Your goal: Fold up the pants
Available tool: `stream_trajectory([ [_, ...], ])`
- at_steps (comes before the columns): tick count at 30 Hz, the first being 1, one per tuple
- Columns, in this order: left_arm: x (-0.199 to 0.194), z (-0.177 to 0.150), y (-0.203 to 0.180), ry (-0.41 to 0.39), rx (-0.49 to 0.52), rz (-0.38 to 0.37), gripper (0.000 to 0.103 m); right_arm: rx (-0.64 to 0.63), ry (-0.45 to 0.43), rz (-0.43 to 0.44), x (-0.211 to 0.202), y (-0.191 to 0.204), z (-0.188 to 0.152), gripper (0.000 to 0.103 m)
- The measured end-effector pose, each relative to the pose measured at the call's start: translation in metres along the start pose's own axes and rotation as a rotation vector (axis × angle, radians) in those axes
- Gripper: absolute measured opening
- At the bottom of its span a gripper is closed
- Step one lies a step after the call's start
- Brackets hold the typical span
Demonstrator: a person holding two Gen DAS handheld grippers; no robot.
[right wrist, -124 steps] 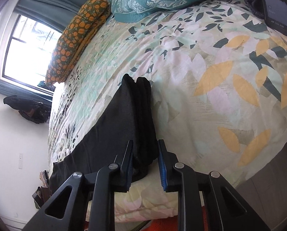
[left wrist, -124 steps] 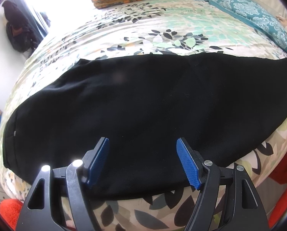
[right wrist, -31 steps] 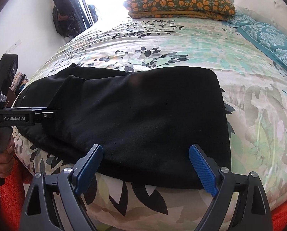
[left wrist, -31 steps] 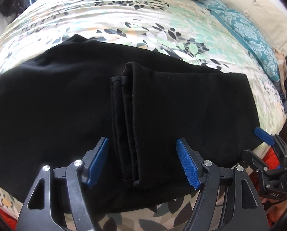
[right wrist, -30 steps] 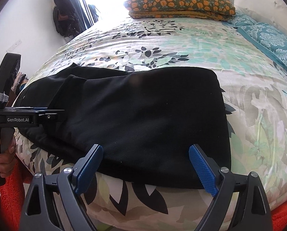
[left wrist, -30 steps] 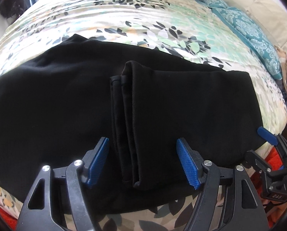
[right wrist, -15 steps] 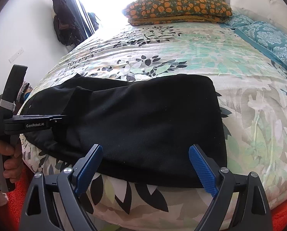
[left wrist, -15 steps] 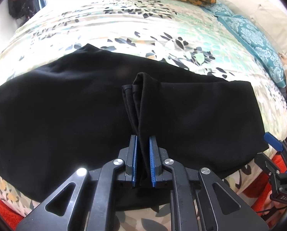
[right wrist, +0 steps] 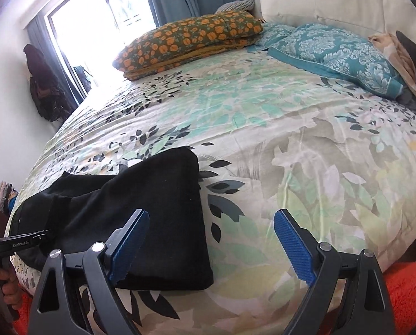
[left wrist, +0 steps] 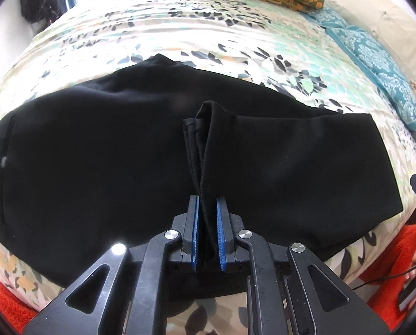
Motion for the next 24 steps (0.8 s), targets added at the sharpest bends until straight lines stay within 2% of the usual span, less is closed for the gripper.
stream_trajectory([
  [4,0.000,0.000,-0.003,-0.004,0.030,0.019,0.010,-0.210,-0.039,0.006,-0.004,0.038,-0.006,0.091],
  [7,0.001,-0.001,-0.001,-0.003,0.029,0.015,0.011,-0.367,-0.051,0.063,-0.004,0.077,-0.017,0.091],
  [10,0.002,0.000,-0.002,0.001,0.033,0.020,0.012,-0.417,0.015,0.186,0.006,0.102,-0.034,0.090],
  [12,0.003,0.000,-0.002,0.003,0.036,0.024,0.013,-0.398,0.145,0.233,0.026,0.105,-0.054,0.091],
  [14,0.005,-0.001,-0.003,0.012,0.037,0.027,0.023,-0.398,0.248,0.193,0.047,0.098,-0.074,0.091],
  [18,0.007,-0.001,-0.001,0.015,0.023,0.032,0.028,-0.494,0.231,0.147,0.046,0.107,-0.081,0.096],
  [19,0.007,-0.001,0.000,0.017,0.018,0.039,0.040,-0.504,0.224,0.139,0.044,0.107,-0.082,0.096],
  [20,0.007,-0.001,0.002,0.022,0.010,0.047,0.059,-0.510,0.214,0.136,0.041,0.108,-0.080,0.096],
  [21,0.006,-0.002,0.004,0.026,-0.002,0.058,0.068,-0.506,0.199,0.144,0.036,0.108,-0.076,0.096],
  [22,0.004,-0.002,0.006,0.022,-0.015,0.064,0.076,-0.492,0.177,0.164,0.030,0.109,-0.072,0.096],
  [24,-0.001,-0.003,0.010,0.017,-0.034,0.052,0.076,-0.457,0.124,0.202,0.017,0.109,-0.062,0.096],
])
Point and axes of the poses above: each gripper's, at about its wrist camera, not at the fingertips, and x roughly the way its jaws point, y to its left, z to its top, the point moved 7 cm from there along x, roughly the way its jaws point, and after that the axes turned 2 degrees about z, right-handed, at the moved point
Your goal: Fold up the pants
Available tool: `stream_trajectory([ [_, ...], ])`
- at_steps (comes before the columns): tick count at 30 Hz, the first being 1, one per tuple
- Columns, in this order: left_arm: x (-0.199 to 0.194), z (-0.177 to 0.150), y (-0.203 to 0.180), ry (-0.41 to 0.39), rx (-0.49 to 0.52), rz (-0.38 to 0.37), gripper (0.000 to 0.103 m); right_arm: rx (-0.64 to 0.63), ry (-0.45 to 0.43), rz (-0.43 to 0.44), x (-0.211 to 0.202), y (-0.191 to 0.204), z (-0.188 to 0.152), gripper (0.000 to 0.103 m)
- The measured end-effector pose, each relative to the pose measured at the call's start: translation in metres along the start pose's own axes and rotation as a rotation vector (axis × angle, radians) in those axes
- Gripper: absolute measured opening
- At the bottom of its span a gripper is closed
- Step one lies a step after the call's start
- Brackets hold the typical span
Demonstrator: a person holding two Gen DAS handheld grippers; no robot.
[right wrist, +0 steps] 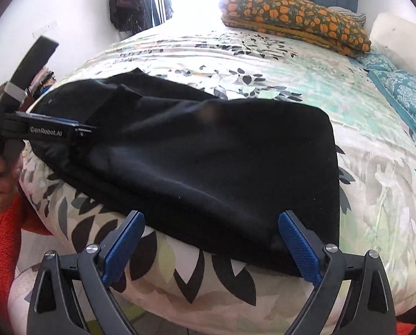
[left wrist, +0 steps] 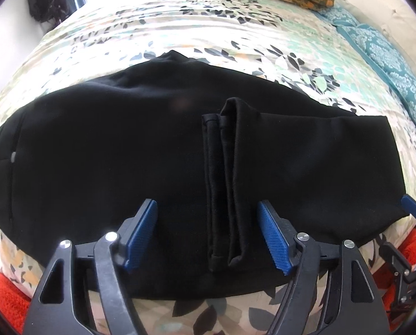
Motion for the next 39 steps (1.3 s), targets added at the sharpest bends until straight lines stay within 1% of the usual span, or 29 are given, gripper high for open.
stream_trajectory([
  [3,-0.006,-0.002,0.006,-0.003,-0.019,-0.011,0.077,0.028,-0.061,0.005,-0.014,-0.005,0.009,0.096],
  [6,-0.014,-0.001,0.011,-0.021,-0.036,-0.014,0.079,0.064,-0.090,0.010,-0.017,-0.010,0.015,0.096],
  [13,-0.030,0.004,0.020,-0.066,-0.066,-0.009,0.081,0.124,-0.087,0.019,-0.016,-0.018,0.017,0.096],
  [23,-0.036,0.007,0.034,-0.089,-0.116,0.004,0.082,0.134,-0.101,0.014,-0.019,-0.021,0.018,0.096],
  [30,-0.043,0.010,0.053,-0.106,-0.162,0.020,0.082,0.142,-0.103,0.014,-0.020,-0.022,0.019,0.096],
  [34,-0.051,0.018,0.081,-0.122,-0.232,0.027,0.082,0.148,-0.101,0.015,-0.019,-0.023,0.018,0.096],
  [37,-0.057,0.025,0.119,-0.138,-0.337,0.030,0.085,0.160,-0.095,0.019,-0.018,-0.024,0.017,0.096],
  [39,-0.059,0.027,0.149,-0.145,-0.420,0.034,0.085,0.160,-0.093,0.018,-0.016,-0.023,0.017,0.096],
])
Point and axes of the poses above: each gripper's, at about its wrist camera, not at the fingertips, and x roughly the way its jaws point, y to its left, z to its top, the point moved 7 cm from there along x, roughly the way its jaws point, and after that the axes turned 2 degrees about z, right-handed, at the moved point
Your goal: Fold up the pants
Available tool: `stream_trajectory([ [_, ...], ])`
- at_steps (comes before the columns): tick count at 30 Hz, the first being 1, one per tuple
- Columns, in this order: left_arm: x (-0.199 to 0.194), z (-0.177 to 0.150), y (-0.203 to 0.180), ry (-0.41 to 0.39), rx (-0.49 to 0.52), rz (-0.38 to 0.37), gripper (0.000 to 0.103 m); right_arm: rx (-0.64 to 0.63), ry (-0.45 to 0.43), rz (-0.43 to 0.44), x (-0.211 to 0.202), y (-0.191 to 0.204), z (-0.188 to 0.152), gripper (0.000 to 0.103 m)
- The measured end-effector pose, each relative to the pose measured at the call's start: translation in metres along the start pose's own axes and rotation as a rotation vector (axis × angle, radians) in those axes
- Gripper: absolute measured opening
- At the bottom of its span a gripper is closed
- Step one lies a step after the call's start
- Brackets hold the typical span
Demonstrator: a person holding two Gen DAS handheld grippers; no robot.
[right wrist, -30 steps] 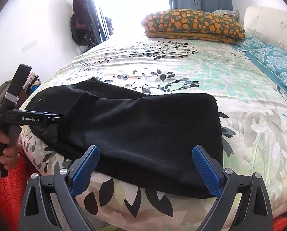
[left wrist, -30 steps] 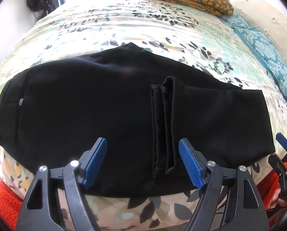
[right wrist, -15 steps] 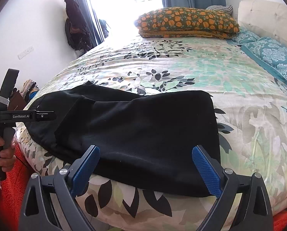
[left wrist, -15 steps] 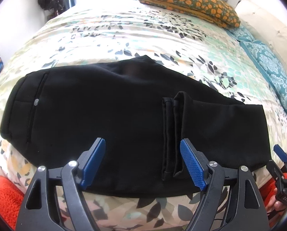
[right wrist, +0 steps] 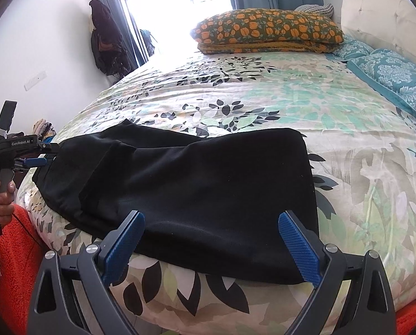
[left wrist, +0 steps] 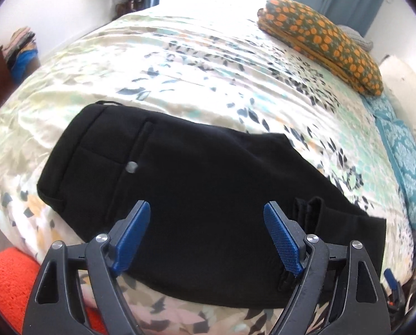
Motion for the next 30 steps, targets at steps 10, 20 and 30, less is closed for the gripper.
stream_trajectory([
  [10,-0.010,0.055,0.101,-0.029,-0.165,0.038,0.085,-0.048,0.022,-0.005,0.009,0.013,-0.005,0.096],
  [20,0.010,0.068,0.151,0.082,-0.254,-0.133,0.086,-0.090,0.020,-0.006,0.011,0.025,-0.004,0.096],
  [30,0.055,0.049,0.164,0.166,-0.113,-0.049,0.087,-0.128,0.045,-0.005,0.018,0.035,-0.008,0.096],
])
Point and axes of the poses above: each gripper's, at about its wrist camera, not at the fingertips, and x roughly the way its jaws point, y to its left, z to its top, the point moved 7 cm from there along x, roughly the way its jaws point, and after that the axes turned 2 degrees about z, right-handed, at the moved point
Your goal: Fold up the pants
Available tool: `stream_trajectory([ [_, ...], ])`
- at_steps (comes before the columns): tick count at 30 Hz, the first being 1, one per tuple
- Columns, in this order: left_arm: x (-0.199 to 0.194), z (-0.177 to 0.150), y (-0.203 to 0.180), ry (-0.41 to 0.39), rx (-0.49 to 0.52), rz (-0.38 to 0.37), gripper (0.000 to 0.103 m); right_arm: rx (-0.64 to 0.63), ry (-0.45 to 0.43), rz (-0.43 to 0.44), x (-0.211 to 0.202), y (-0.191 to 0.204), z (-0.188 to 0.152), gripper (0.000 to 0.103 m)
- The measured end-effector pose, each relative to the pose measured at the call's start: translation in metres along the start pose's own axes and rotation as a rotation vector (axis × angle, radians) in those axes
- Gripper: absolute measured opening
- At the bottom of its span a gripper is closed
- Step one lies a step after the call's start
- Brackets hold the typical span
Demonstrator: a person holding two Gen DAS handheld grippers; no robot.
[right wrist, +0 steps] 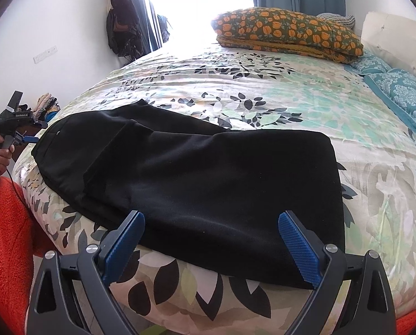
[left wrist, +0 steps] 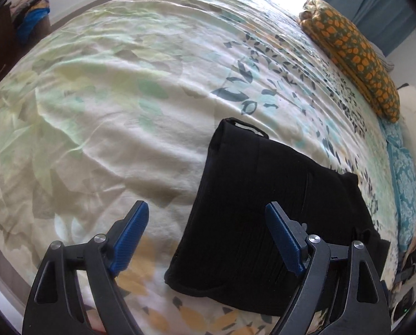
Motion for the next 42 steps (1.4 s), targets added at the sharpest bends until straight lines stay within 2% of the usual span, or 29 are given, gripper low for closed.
stream_trajectory([
  [3,0.022,-0.007,-0.001,0.098,-0.012,-0.072,0.089,-0.010,0.011,0.003,0.003,0.002,-0.002,0.096],
  [5,0.032,-0.012,-0.010,0.147,0.010,-0.126,0.095,-0.014,0.014,0.002,0.003,0.003,-0.002,0.096],
  [8,0.044,-0.018,-0.018,0.190,0.042,-0.112,0.103,-0.010,0.010,0.005,0.003,0.003,-0.001,0.096],
  [10,0.048,-0.019,-0.020,0.189,0.048,-0.087,0.103,-0.005,0.009,0.008,0.003,0.002,-0.001,0.096],
  [20,0.049,-0.020,-0.022,0.176,0.046,-0.060,0.103,0.020,-0.001,0.016,0.000,-0.002,0.001,0.096],
  [38,0.052,-0.017,-0.023,0.207,0.014,-0.056,0.102,0.014,-0.006,0.018,-0.001,0.002,0.002,0.096],
  [39,0.051,-0.017,-0.023,0.208,0.008,-0.057,0.101,0.015,-0.007,0.017,-0.002,0.002,0.002,0.096],
  [40,0.049,-0.017,-0.024,0.207,0.003,-0.070,0.091,0.017,-0.007,0.017,-0.001,0.001,0.002,0.096],
  [41,0.046,-0.017,-0.027,0.204,-0.002,-0.093,0.074,0.020,-0.008,0.017,-0.002,0.001,0.003,0.096],
  [42,0.042,-0.017,-0.028,0.198,-0.005,-0.096,0.067,0.022,-0.009,0.018,-0.002,0.001,0.003,0.096],
])
Point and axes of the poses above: each gripper's, at about its wrist camera, not at the fingertips, and x roughly the way its jaws point, y to its left, z to its top, the point moved 7 cm from there along x, roughly the way its jaws point, and after that the axes turned 2 degrees about z, right-handed, at the moved point
